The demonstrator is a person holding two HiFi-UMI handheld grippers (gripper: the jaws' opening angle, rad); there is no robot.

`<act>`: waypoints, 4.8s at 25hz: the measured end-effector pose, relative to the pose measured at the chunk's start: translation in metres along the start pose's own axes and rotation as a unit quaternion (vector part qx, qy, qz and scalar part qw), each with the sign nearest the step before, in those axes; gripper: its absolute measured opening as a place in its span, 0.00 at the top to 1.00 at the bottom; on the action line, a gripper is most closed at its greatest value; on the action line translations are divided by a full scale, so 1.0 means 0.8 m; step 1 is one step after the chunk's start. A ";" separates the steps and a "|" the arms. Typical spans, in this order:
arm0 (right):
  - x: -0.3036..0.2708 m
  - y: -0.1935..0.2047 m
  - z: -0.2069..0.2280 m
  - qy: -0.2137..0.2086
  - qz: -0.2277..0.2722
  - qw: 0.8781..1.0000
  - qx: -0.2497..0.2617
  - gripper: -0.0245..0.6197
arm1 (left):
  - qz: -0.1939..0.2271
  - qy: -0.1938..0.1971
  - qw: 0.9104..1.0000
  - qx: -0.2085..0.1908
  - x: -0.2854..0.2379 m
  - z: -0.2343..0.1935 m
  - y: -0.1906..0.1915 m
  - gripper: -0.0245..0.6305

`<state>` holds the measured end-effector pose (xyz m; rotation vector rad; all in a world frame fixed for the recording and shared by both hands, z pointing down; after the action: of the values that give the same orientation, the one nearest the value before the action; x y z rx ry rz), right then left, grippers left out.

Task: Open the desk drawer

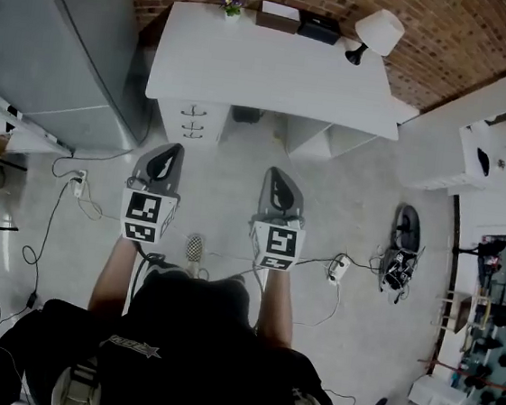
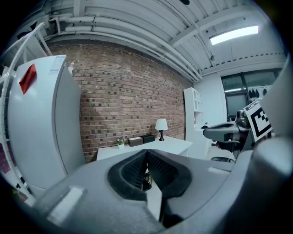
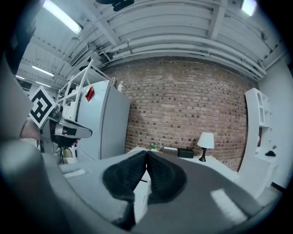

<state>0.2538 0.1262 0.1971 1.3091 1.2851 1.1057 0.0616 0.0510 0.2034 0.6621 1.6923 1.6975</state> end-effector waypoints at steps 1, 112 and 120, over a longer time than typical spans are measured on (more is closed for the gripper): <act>-0.009 0.000 -0.004 -0.006 0.000 1.000 0.001 0.95 | 0.000 -0.004 1.000 0.001 -0.002 -0.008 0.001 0.95; -0.514 0.670 -0.263 -0.337 -0.157 0.763 0.529 0.93 | -0.175 -0.356 0.900 0.184 -0.023 -0.236 0.609 0.95; -0.509 0.666 -0.265 -0.327 -0.165 0.765 0.529 0.93 | -0.181 -0.352 0.901 0.176 -0.001 -0.232 0.605 0.95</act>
<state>0.0995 -0.2657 0.7607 1.8980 1.5023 -0.4869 -0.1195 -0.0560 0.6769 0.9194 1.4597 0.7502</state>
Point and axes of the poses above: the fingertips, and each gripper's own axes: x backward along the fingers, z to its right, y out of its underside, the point moved 1 cm from there along x, backward along the fingers, and after that the axes turned 10 degrees about z, right-handed, at the moved point
